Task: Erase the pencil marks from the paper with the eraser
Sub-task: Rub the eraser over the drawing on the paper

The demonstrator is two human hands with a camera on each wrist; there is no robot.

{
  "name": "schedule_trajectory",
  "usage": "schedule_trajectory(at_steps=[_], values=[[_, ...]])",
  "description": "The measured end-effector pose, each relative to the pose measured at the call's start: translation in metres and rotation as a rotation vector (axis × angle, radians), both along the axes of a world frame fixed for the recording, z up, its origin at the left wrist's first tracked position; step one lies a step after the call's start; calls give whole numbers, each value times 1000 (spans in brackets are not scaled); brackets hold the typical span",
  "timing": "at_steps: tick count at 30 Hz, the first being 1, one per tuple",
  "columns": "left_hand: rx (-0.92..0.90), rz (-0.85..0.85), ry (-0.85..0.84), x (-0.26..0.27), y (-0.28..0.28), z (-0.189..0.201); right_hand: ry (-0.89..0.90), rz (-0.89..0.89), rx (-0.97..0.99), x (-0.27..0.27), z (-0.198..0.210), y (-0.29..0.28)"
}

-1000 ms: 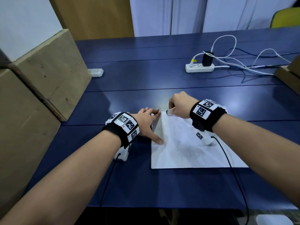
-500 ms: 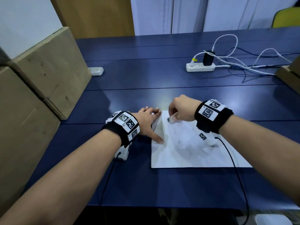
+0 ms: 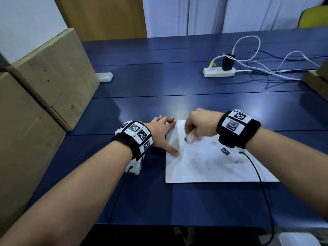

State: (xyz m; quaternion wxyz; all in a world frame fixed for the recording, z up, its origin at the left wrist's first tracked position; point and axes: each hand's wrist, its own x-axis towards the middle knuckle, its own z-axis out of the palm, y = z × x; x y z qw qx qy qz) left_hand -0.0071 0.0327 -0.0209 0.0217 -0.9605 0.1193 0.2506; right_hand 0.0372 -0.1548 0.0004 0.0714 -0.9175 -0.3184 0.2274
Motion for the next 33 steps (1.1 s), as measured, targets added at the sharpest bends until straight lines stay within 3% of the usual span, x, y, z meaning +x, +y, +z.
schedule_trajectory(at_steps=[3, 8, 10, 16, 23, 29, 31, 33], values=[[8, 2, -8, 0, 0, -2, 105, 133, -128, -11, 2, 1], [-3, -10, -7, 1, 0, 1, -174, -123, 32, 17, -1, 9], [-7, -10, -4, 0, 1, 0, -209, -168, 64, 20, -4, 8], [8, 6, -1, 2, 1, -3, 50, 97, -147, -7, 3, 2], [-2, -5, 4, 1, 2, -2, -192, -187, 82, 20, -1, 10], [4, 6, 1, 3, 1, -4, 48, 88, -96, -12, 6, 5], [-5, -1, -10, 3, 2, -6, 23, 79, -91, -9, 4, 7], [-9, -13, -21, 3, 3, -6, -73, -37, -15, 4, 1, 9]])
